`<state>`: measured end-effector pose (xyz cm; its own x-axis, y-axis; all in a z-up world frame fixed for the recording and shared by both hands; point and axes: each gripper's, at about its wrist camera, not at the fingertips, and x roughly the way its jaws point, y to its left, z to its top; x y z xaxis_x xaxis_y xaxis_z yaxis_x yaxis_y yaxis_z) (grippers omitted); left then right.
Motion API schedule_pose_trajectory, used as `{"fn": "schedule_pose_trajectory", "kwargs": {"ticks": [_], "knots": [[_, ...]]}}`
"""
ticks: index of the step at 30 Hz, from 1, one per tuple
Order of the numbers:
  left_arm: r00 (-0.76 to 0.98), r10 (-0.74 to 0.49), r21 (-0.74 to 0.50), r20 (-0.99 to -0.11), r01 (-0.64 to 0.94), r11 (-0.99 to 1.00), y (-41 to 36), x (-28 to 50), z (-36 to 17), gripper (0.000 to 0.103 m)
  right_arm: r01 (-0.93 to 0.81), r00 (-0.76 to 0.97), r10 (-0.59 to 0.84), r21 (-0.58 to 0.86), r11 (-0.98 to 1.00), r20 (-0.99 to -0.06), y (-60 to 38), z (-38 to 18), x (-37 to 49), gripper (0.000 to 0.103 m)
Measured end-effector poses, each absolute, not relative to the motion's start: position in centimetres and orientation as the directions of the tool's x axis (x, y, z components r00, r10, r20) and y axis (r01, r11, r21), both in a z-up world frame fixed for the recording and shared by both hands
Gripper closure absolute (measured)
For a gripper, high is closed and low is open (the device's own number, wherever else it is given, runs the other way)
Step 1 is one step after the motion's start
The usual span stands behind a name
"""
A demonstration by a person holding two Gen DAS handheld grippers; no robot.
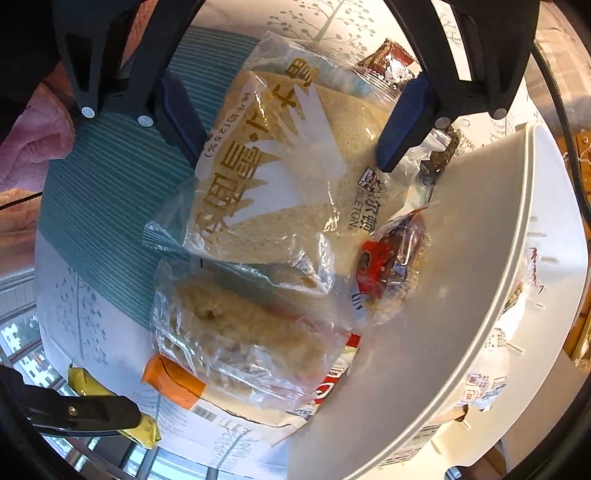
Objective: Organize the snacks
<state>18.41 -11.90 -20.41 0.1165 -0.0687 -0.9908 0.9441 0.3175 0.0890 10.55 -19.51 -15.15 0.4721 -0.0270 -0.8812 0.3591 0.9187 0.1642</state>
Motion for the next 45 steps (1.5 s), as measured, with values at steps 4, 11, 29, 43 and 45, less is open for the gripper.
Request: {"fn": "schedule_pose_trajectory", "kwargs": {"ticks": [4, 11, 29, 43, 45], "knots": [[0.122, -0.079, 0.089, -0.989, 0.936, 0.341, -11.7, 18.6, -19.0, 0.026, 0.343, 0.483, -0.021, 0.167, 0.925, -0.875, -19.7, -14.5, 10.6, 0.066], [0.096, -0.066, 0.060, -0.993, 0.907, 0.417, -11.2, 17.8, -17.4, 0.032, 0.311, 0.498, -0.007, 0.171, 0.935, -0.867, -20.1, -13.1, 10.8, 0.066], [0.014, -0.160, -0.090, -0.987, 0.773, 0.628, -8.4, 18.7, -10.4, 0.094, 0.153, 0.550, 0.061, 0.172, 0.973, -0.833, -20.5, -8.7, 13.2, 0.065], [0.000, -0.165, -0.117, -0.986, 0.703, 0.701, -5.7, 19.4, -11.5, 0.081, 0.060, 0.592, 0.113, 0.183, 0.981, -0.798, -20.1, -6.4, 18.0, 0.065], [0.000, -0.166, -0.120, -0.986, 0.689, 0.715, -5.4, 19.4, -11.7, 0.078, 0.052, 0.599, 0.121, 0.188, 0.981, -0.792, -20.2, -6.4, 19.4, 0.065]]}}
